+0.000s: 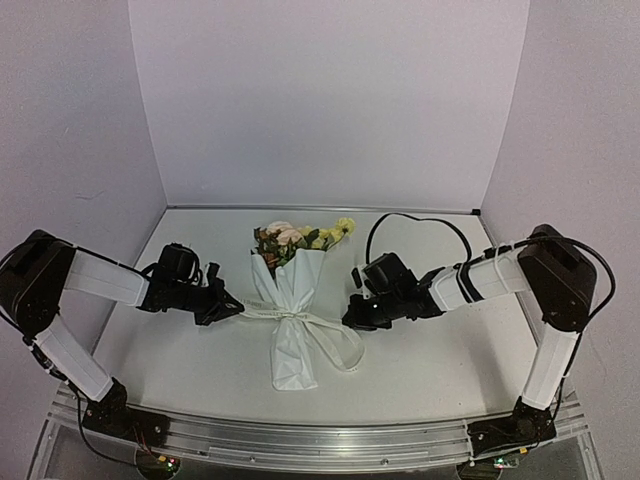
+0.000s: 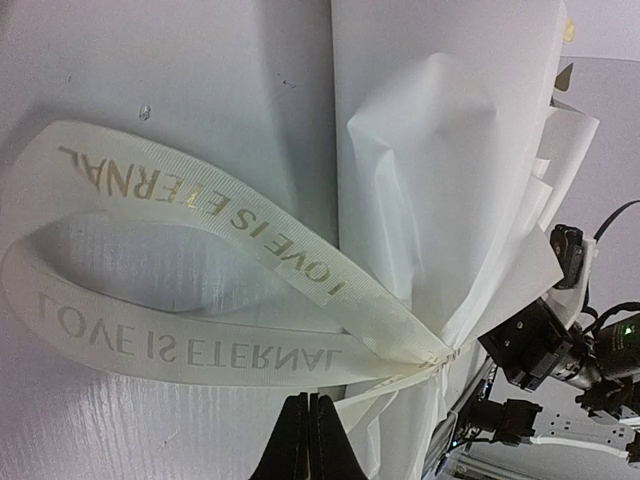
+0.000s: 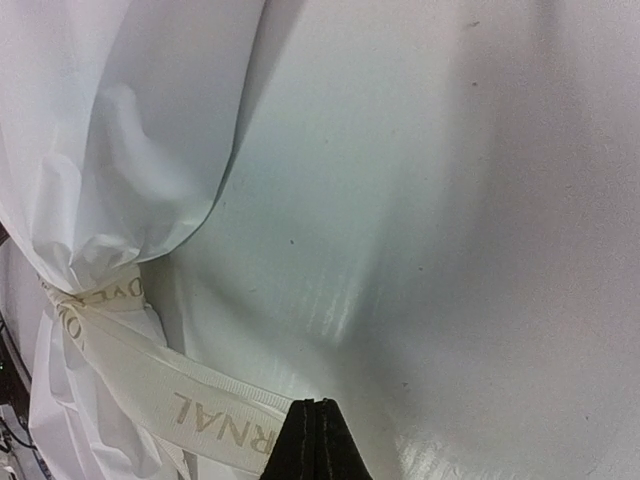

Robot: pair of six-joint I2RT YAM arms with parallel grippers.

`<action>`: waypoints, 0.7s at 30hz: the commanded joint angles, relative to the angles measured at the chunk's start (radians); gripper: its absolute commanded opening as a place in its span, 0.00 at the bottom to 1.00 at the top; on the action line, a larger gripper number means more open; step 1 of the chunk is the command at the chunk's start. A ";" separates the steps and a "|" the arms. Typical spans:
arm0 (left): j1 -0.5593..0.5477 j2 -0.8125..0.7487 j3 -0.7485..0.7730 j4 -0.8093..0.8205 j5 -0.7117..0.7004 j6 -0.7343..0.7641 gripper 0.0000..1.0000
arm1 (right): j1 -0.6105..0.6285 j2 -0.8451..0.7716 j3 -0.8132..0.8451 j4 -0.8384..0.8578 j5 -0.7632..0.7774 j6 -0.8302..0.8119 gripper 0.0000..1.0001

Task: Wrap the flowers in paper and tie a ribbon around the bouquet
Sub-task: Tie the half-tied ribbon around the folded bouquet.

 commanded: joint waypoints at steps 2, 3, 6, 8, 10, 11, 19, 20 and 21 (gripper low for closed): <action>0.020 -0.062 0.001 -0.034 -0.061 0.016 0.00 | -0.008 -0.052 -0.022 -0.059 0.147 0.073 0.00; 0.024 -0.068 -0.001 -0.041 -0.064 0.018 0.00 | -0.007 -0.055 -0.023 -0.068 0.162 0.081 0.00; 0.033 -0.087 -0.009 -0.076 -0.079 0.024 0.00 | -0.007 -0.065 -0.023 -0.114 0.207 0.101 0.00; 0.039 -0.099 -0.021 -0.097 -0.092 0.026 0.00 | -0.008 -0.076 -0.023 -0.139 0.238 0.111 0.00; 0.044 -0.109 -0.033 -0.115 -0.102 0.028 0.00 | -0.007 -0.086 -0.025 -0.154 0.274 0.119 0.00; 0.045 -0.112 -0.037 -0.123 -0.105 0.029 0.00 | -0.008 -0.089 -0.024 -0.164 0.287 0.123 0.00; 0.047 -0.118 -0.063 -0.201 -0.152 0.038 0.00 | -0.008 -0.085 -0.019 -0.205 0.335 0.138 0.00; 0.047 -0.118 -0.066 -0.202 -0.156 0.038 0.00 | -0.008 -0.083 -0.016 -0.214 0.340 0.138 0.00; 0.048 -0.120 -0.071 -0.203 -0.164 0.036 0.00 | -0.008 -0.082 -0.013 -0.226 0.346 0.141 0.00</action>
